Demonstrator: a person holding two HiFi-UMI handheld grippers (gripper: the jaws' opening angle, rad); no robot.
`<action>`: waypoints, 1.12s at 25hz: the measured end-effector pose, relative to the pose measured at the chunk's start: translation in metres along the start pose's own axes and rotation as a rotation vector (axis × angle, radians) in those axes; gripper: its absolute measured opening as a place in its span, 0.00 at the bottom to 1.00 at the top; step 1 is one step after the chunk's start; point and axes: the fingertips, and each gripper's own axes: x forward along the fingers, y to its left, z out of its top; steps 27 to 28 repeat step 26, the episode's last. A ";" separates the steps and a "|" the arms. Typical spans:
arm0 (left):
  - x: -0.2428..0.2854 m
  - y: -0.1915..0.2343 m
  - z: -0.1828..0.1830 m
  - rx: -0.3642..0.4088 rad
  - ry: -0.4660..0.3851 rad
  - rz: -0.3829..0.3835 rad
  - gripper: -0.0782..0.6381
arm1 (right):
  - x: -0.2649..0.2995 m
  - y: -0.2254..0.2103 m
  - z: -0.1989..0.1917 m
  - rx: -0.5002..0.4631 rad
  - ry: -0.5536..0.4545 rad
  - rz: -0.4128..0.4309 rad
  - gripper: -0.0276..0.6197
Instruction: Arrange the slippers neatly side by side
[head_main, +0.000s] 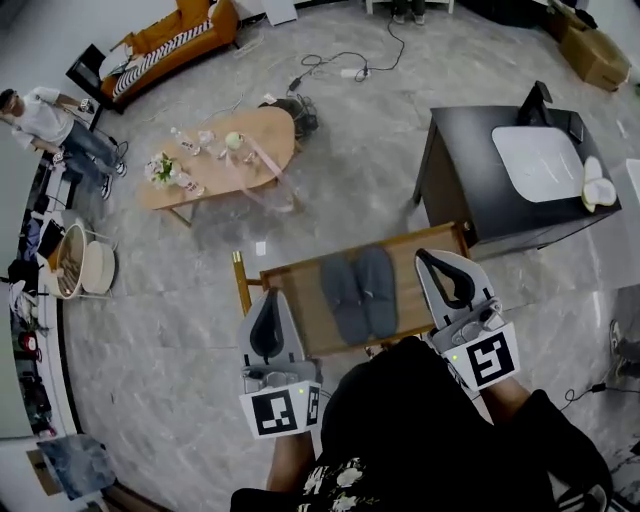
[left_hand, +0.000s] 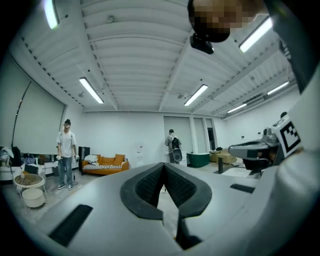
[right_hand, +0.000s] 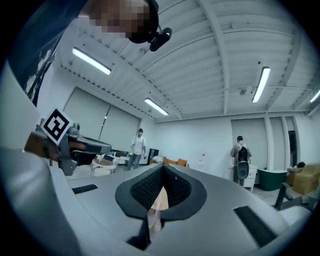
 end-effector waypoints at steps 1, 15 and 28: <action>-0.001 0.005 0.005 0.000 -0.008 0.012 0.11 | -0.002 -0.004 0.000 -0.002 0.005 -0.018 0.04; 0.002 0.011 -0.008 -0.019 0.012 0.035 0.11 | -0.003 -0.013 -0.020 0.056 0.055 -0.066 0.04; 0.023 0.006 -0.016 -0.024 0.012 0.000 0.11 | 0.007 -0.019 -0.032 0.065 0.081 -0.060 0.04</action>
